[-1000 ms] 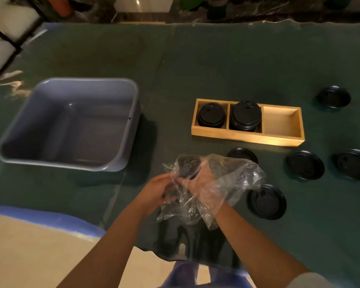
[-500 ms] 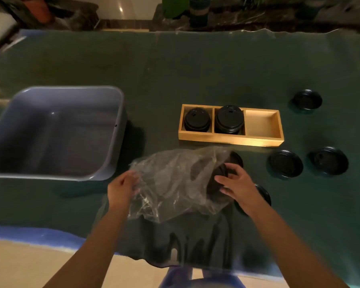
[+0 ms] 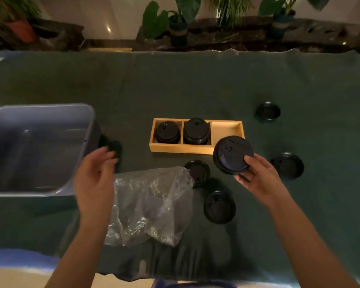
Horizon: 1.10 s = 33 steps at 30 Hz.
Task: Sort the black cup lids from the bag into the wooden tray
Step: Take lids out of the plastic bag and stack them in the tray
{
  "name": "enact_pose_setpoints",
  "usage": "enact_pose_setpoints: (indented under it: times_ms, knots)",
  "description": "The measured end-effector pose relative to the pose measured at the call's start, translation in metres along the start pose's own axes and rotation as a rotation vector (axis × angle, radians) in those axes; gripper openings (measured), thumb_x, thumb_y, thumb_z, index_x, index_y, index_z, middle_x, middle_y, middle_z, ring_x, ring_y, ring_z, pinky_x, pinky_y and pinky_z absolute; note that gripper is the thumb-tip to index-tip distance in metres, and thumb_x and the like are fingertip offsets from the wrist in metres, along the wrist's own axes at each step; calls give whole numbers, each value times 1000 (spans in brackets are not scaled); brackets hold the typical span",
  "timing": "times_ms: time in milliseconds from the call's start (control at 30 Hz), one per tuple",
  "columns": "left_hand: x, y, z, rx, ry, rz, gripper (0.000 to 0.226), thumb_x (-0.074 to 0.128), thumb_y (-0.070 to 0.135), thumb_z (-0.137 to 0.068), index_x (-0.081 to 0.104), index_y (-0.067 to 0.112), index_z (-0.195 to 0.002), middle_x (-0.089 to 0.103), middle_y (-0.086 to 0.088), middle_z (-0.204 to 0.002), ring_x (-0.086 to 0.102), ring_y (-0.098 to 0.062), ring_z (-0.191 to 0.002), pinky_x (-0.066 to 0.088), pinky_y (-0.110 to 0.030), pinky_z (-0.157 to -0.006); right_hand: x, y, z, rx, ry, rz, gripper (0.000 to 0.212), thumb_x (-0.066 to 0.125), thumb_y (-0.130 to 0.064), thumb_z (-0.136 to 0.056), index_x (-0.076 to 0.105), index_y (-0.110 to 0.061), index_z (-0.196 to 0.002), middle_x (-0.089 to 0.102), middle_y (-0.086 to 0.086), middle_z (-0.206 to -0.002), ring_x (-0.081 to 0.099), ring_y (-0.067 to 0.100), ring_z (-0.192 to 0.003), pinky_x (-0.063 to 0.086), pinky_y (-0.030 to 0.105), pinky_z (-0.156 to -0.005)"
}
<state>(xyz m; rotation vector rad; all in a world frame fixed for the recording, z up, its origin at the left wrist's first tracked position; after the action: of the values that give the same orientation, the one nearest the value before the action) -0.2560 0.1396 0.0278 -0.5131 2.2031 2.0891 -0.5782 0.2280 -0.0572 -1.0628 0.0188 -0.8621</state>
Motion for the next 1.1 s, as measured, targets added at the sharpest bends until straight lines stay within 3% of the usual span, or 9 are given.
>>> enact_pose_setpoints:
  times_ms: [133, 267, 367, 567, 667, 733, 800, 900, 1100]
  knots:
    - [109, 52, 3, -289, -484, 31, 39, 61, 30, -86, 55, 17, -123, 64, -4, -117, 60, -18, -109, 49, -38, -96, 5, -30, -19, 79, -98, -29, 10, 60, -15, -83, 57, -22, -89, 72, 0, -89, 68, 17, -81, 52, 38, -74]
    - [202, 64, 24, -494, -765, 7, 54, 61, 44, -82, 50, 20, -129, 57, 2, -130, 52, -17, -121, 47, -37, -94, 5, -64, -36, 118, -220, 52, 10, 62, -19, -83, 54, -23, -88, 68, 0, -91, 68, 16, -76, 53, 33, -64]
    - [240, 60, 23, -524, -684, 54, 48, 67, 35, -81, 51, 24, -125, 57, 0, -129, 52, -20, -119, 52, -32, -77, -5, -92, -56, 110, -262, 101, 7, 63, -16, -82, 59, -22, -82, 70, 1, -88, 71, 15, -71, 54, 36, -70]
    - [272, 46, 3, -653, -589, 159, 52, 66, 35, -82, 47, 26, -130, 62, -3, -118, 62, -17, -101, 54, -31, -65, -10, -118, -105, 145, -337, 271, 10, 65, -23, -82, 61, -18, -91, 67, 1, -90, 67, 20, -84, 55, 36, -76]
    - [289, 34, -8, -654, -511, 109, 43, 63, 31, -85, 51, 24, -126, 63, -2, -115, 61, -15, -99, 51, -28, -65, -8, -115, -130, 91, -290, 473, 15, 62, -29, -84, 64, -18, -94, 63, -4, -84, 59, 14, -87, 47, 35, -88]
    - [303, 23, -12, -670, -518, 71, 34, 59, 29, -89, 54, 23, -121, 63, -2, -112, 61, -15, -96, 50, -27, -66, -10, -110, -149, 18, -233, 628, 31, 61, -33, -84, 64, -14, -108, 65, -3, -96, 58, 12, -89, 44, 30, -82]
    - [316, 9, -13, -699, -522, 33, 33, 54, 28, -91, 54, 19, -123, 63, -2, -107, 61, -14, -90, 51, -28, -72, -16, -104, -167, -65, -203, 782, 40, 61, -34, -84, 62, -10, -115, 64, 1, -111, 58, 17, -105, 44, 31, -87]
    - [333, -14, -11, -779, -514, -3, 35, 50, 26, -93, 52, 11, -125, 62, -6, -113, 61, -17, -92, 51, -34, -80, -25, -93, -188, -82, -238, 988, 41, 59, -39, -85, 63, -10, -113, 64, 2, -116, 56, 22, -114, 42, 33, -95]
    - [345, -31, -16, -837, -442, -34, 31, 49, 28, -94, 52, 8, -117, 55, -5, -123, 53, -20, -110, 53, -31, -61, -25, -86, -207, -241, -298, 1298, 47, 50, -47, -87, 68, -6, -102, 69, 16, -101, 61, 31, -97, 48, 37, -82]
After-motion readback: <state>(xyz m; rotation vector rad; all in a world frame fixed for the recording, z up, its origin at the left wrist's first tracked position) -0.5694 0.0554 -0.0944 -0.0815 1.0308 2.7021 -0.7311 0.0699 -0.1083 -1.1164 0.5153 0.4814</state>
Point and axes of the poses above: each hand's wrist, its own z-axis away from the middle knuckle, its own x-axis out of the palm, y = z × x, the point moved 2 cm from there along -z, towards the middle knuckle
